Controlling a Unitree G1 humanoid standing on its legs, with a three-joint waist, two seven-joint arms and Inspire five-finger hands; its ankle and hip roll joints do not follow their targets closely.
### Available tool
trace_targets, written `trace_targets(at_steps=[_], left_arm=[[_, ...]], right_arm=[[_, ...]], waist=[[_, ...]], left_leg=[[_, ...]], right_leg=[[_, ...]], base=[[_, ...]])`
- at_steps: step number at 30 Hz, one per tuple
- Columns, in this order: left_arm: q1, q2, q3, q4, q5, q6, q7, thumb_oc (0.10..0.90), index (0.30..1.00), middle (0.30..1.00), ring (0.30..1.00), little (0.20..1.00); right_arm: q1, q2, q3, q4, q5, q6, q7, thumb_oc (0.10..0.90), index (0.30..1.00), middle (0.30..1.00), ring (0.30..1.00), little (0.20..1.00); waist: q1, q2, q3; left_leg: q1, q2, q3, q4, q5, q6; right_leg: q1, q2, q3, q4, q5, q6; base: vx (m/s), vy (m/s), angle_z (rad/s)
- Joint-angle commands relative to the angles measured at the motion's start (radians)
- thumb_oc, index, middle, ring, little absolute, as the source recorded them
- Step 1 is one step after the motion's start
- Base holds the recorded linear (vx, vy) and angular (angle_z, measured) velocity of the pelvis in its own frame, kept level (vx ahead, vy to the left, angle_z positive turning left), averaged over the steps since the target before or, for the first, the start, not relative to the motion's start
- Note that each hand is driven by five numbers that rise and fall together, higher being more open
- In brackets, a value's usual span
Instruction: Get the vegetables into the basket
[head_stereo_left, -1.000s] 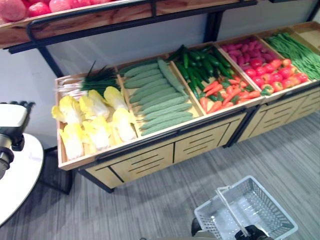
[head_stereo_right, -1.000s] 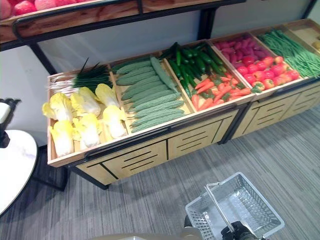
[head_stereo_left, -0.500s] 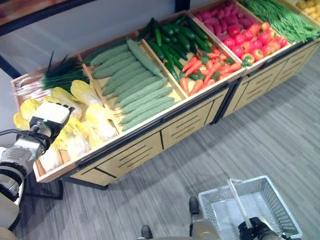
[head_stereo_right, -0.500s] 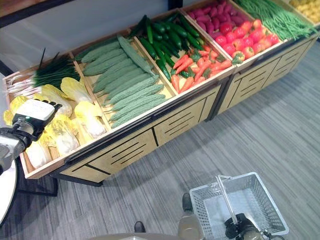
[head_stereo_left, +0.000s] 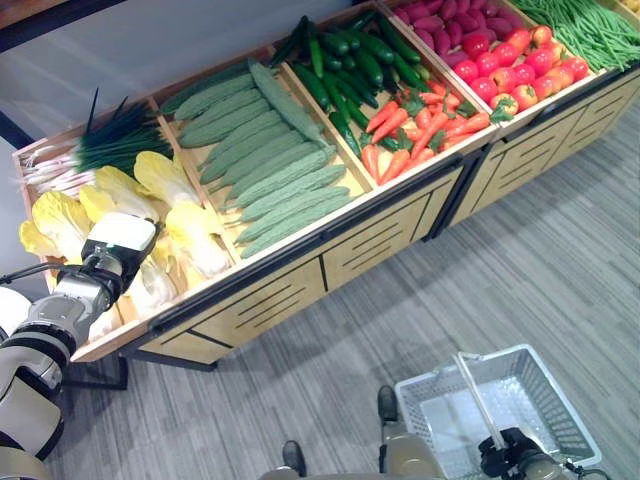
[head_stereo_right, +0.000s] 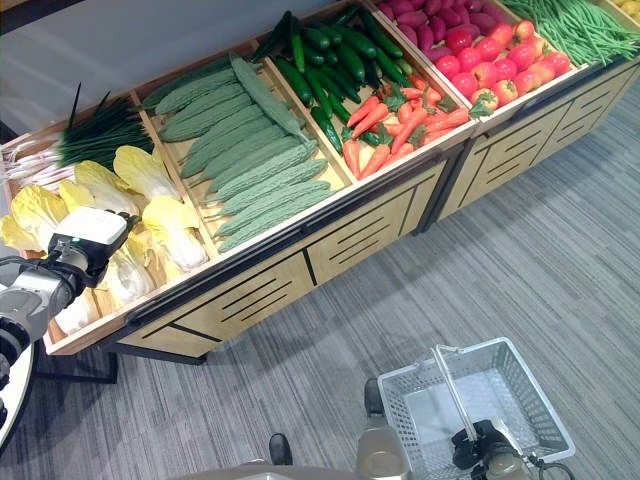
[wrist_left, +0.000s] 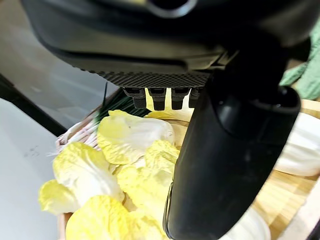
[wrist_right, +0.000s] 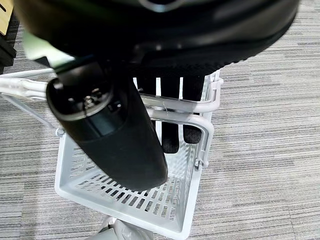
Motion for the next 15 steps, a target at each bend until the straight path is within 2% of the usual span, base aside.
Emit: trace_targets(at_steps=[1,7,15], left_arm=[[-0.066,0.096,0.14,0.055,-0.014,0.088,0.022,0.9,1.0,1.0,1.0,1.0],[-0.068,0.058,0.146,0.109,-0.024,0.099,0.005,0.9,1.0,1.0,1.0,1.0],[-0.09,0.056,0.13,0.1,-0.03,0.097,0.006,0.9,1.0,1.0,1.0,1.0]], right_arm=[[0.008,0.003,0.041,0.005,0.007,0.001,0.001,0.4,0.3,0.3,0.3,0.3],[-0.003,-0.002,0.044,0.01,0.005,0.01,0.0,0.4,0.3,0.3,0.3,0.3],[-0.01,-0.01,0.047,0.005,0.005,0.016,-0.002,0.4,0.3,0.3,0.3,0.3]], waist=[[-0.012,-0.057,-0.03],[-0.015,-0.059,-0.023],[-0.02,-0.063,-0.007]], left_leg=[[-0.014,-0.051,-0.009,0.0,0.007,0.007],[-0.044,-0.05,-0.006,0.0,0.017,0.006],[-0.101,-0.053,-0.005,0.0,0.031,0.005]], right_leg=[[0.066,-0.048,0.06,0.025,-0.016,0.099],[0.043,-0.049,0.057,0.019,-0.005,0.099],[-0.014,-0.048,0.06,0.018,0.013,0.099]], base=[[0.0,0.0,0.0],[-0.04,-0.005,0.0],[-0.04,0.007,-0.01]])
